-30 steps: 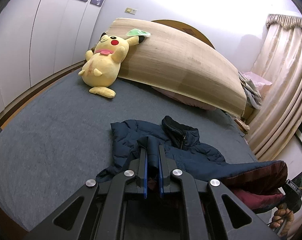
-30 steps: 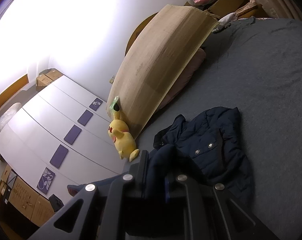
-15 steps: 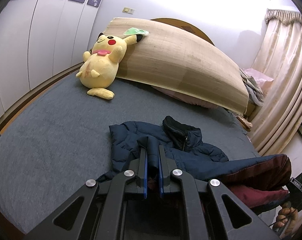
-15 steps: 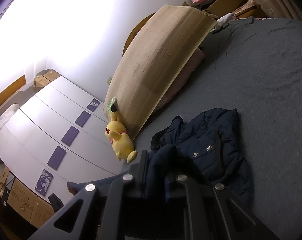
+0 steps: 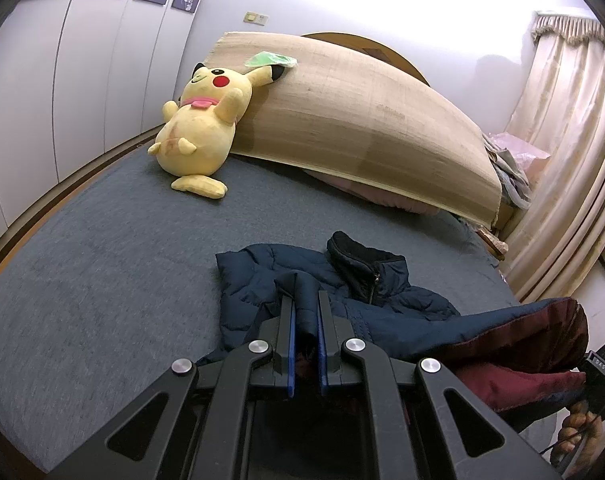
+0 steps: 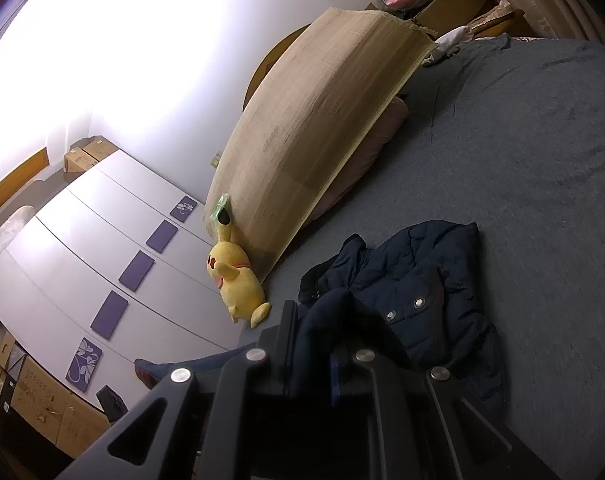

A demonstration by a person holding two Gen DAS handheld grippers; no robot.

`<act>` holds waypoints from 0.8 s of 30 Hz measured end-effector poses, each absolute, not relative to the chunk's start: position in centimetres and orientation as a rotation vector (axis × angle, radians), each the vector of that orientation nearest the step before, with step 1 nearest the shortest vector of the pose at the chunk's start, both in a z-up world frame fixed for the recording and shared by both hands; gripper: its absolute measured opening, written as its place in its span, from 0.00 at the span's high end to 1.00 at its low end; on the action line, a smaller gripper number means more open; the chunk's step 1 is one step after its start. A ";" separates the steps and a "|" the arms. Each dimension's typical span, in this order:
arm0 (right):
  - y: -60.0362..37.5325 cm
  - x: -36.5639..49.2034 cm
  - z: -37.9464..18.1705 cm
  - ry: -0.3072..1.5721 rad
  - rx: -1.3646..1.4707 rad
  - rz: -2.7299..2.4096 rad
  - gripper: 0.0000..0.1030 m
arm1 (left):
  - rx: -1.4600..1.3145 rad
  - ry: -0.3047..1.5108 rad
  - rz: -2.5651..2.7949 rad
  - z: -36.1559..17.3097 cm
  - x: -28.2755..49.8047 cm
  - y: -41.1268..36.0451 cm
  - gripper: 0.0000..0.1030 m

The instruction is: Fold large clothes

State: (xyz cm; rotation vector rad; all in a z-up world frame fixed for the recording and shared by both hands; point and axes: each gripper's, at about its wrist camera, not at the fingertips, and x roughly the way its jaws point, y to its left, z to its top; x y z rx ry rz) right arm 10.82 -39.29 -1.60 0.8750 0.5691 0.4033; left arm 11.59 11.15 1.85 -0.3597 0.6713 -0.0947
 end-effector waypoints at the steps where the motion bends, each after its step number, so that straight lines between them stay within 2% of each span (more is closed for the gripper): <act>1: -39.3 11.0 -1.6 0.570 0.874 0.402 0.87 | -0.360 0.672 -0.095 1.8 11.7 11.2 0.92; 24: -38.8 11.6 -1.4 0.579 0.860 0.379 0.87 | -0.343 0.689 -0.092 1.1 13.4 10.8 0.92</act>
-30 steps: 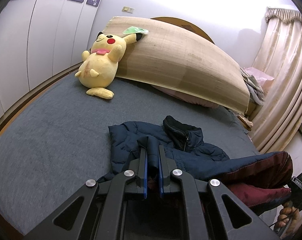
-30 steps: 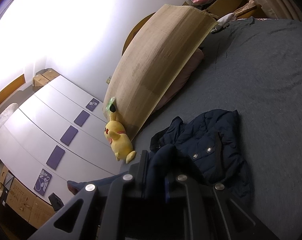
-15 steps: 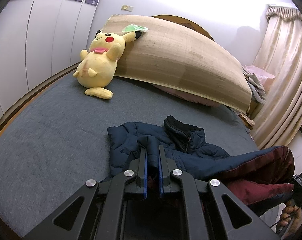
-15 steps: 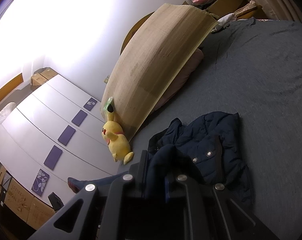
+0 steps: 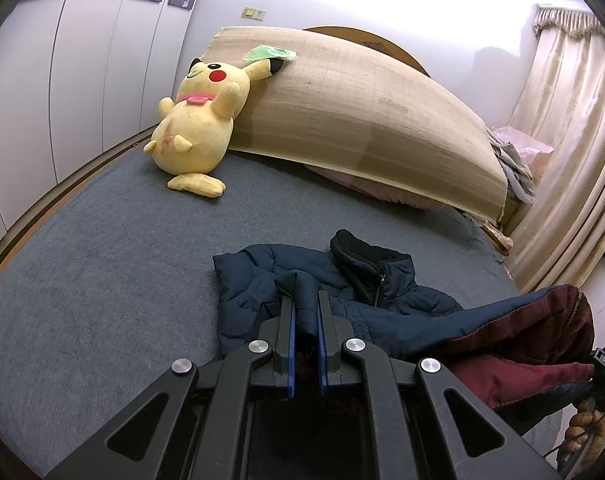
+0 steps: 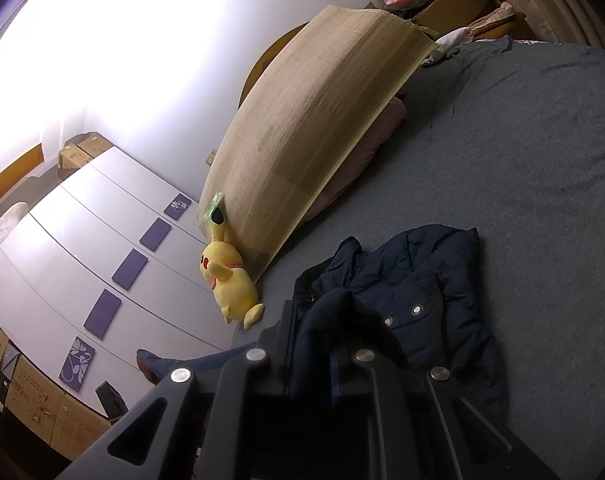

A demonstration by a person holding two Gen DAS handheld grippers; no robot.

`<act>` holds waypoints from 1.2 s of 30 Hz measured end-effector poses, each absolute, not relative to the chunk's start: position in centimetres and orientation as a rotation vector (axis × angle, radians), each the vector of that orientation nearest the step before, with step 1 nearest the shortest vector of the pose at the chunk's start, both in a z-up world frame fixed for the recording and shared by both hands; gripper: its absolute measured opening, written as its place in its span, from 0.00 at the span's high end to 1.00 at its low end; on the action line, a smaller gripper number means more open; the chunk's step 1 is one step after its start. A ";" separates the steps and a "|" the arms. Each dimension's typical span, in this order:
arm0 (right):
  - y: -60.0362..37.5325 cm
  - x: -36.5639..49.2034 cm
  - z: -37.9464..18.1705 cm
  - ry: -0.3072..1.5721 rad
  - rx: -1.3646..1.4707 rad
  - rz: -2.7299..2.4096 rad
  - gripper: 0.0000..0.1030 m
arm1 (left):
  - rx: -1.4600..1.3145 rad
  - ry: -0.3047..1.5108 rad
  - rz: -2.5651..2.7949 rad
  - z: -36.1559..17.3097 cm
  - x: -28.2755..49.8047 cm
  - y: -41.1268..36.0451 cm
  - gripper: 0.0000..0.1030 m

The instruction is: Fold large clothes

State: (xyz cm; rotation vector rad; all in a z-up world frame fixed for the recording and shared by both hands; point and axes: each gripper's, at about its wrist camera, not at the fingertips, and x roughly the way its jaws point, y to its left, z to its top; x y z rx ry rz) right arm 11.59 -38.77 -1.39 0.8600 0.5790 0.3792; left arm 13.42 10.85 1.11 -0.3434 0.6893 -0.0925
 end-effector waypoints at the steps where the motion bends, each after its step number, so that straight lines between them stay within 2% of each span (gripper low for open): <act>1: -38.8 11.6 -1.4 0.580 0.859 0.379 0.87 | -0.344 0.691 -0.092 1.1 13.5 10.8 0.92; 20: -38.4 12.2 -1.0 0.586 0.842 0.368 0.87 | -0.337 0.702 -0.098 0.3 14.7 10.9 0.92; 36: -37.4 14.3 1.9 0.567 0.758 0.380 0.87 | -0.293 0.695 -0.091 0.8 16.4 10.9 0.92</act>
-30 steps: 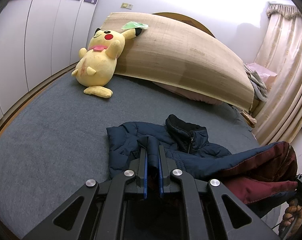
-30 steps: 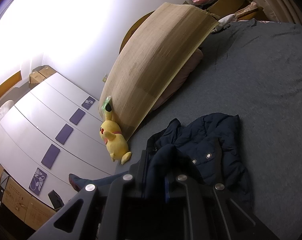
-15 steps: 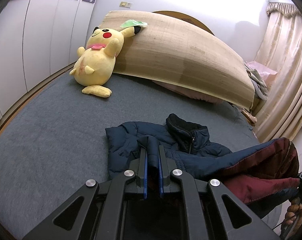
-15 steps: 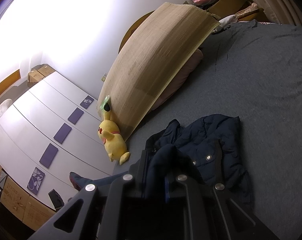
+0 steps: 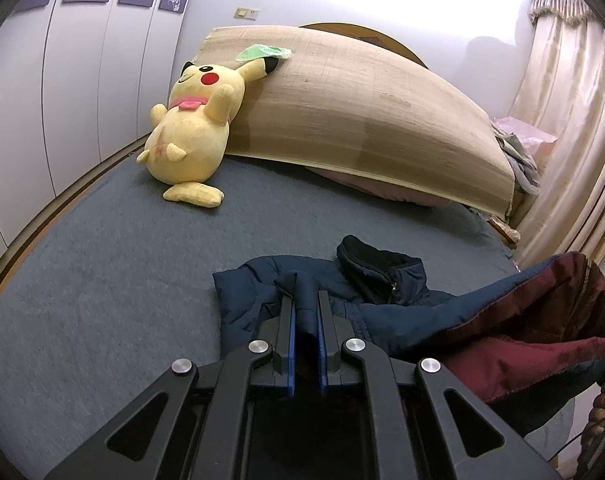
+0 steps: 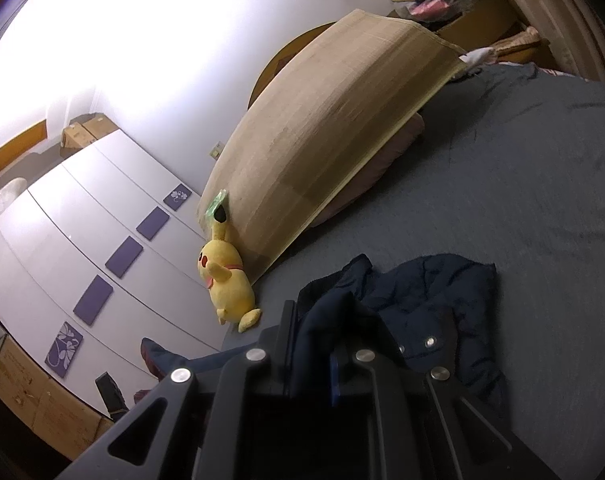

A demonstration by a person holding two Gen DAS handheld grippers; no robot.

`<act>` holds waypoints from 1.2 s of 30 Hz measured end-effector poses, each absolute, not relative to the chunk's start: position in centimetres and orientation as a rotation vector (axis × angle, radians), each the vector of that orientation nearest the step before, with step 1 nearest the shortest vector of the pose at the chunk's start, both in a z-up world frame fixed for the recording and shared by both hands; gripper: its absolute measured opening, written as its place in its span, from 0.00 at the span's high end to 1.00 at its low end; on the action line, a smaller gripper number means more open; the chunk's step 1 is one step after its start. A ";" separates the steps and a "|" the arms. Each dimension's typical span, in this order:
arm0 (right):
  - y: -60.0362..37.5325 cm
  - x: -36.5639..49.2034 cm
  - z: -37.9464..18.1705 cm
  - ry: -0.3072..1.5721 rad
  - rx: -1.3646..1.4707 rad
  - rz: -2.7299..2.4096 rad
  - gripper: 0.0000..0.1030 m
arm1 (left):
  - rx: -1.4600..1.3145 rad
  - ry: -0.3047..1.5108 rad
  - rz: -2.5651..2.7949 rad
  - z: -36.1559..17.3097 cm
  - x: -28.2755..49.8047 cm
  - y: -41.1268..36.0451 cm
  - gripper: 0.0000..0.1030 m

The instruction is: Fold large clothes

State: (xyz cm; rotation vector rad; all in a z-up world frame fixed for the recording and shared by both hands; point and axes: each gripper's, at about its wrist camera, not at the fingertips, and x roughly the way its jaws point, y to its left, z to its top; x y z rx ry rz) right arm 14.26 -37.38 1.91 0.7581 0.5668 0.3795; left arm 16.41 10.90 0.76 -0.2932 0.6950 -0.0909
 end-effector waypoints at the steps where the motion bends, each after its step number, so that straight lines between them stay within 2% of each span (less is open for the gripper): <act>1: -37.2 14.6 2.2 0.566 0.746 0.379 0.87 | -0.290 0.695 -0.089 0.8 16.6 10.9 0.92; 16: -36.2 17.4 3.9 0.568 0.701 0.368 0.87 | -0.254 0.696 -0.087 1.0 18.7 10.8 0.92; 36: -35.7 24.1 1.9 0.629 0.703 0.313 0.87 | -0.228 0.736 -0.063 -0.5 23.8 10.1 0.92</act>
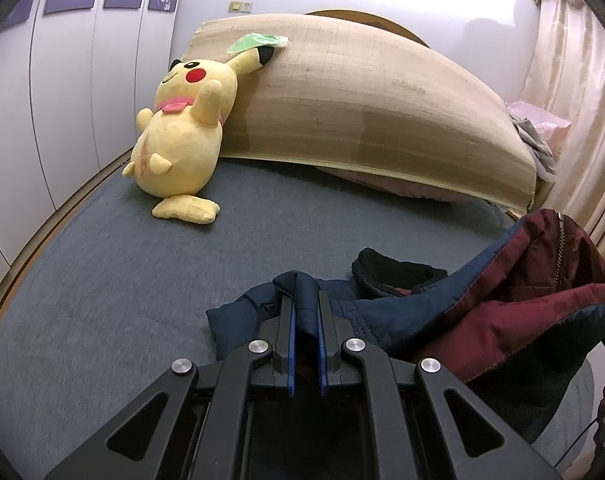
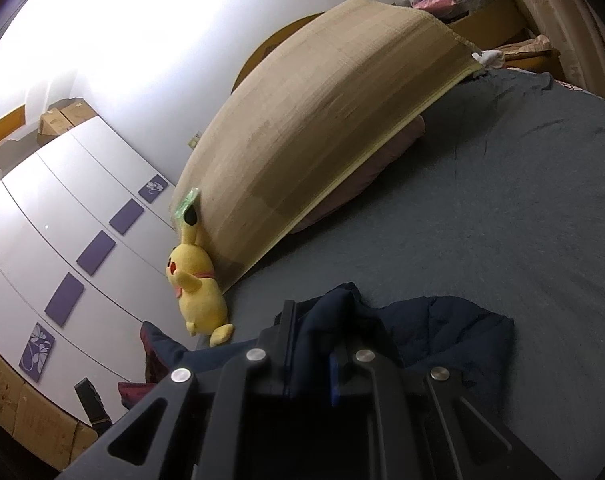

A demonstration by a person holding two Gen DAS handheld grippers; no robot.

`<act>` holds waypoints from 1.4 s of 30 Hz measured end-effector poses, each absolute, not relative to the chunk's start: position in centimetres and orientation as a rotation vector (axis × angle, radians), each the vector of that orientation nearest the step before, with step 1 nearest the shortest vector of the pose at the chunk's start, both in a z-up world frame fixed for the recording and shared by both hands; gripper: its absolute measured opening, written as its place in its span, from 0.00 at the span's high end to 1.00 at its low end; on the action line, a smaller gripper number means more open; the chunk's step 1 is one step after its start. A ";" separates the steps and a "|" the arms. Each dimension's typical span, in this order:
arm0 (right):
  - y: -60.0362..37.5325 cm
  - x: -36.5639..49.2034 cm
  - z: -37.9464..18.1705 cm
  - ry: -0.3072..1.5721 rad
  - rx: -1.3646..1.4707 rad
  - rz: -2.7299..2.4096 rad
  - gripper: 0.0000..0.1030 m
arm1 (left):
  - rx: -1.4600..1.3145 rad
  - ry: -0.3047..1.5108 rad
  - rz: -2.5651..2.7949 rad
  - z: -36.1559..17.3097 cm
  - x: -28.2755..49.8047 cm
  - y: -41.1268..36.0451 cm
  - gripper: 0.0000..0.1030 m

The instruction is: Fold large clothes

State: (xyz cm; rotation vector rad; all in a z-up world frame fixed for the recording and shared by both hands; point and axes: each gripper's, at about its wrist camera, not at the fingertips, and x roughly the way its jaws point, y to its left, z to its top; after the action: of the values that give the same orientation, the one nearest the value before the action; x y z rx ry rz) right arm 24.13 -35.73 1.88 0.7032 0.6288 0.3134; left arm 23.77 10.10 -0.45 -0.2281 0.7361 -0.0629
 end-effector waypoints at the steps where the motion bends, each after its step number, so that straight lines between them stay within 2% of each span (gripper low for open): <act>1: -35.7 24.7 1.6 0.637 0.704 0.309 0.87 | -0.226 0.739 -0.061 -0.6 24.0 10.0 0.92; 22: -36.8 32.3 -6.1 0.793 0.709 0.188 0.87 | -0.158 0.841 -0.021 -5.0 30.2 8.7 0.91; 42: -36.5 36.2 -10.2 0.883 0.708 0.140 0.87 | -0.121 0.905 0.002 -8.7 33.4 8.7 0.91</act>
State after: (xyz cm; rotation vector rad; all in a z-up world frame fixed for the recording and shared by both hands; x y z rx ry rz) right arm 36.24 -36.47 -10.22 0.7082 0.8832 0.1398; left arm 33.39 8.68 -8.69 -0.1210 0.9046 0.0017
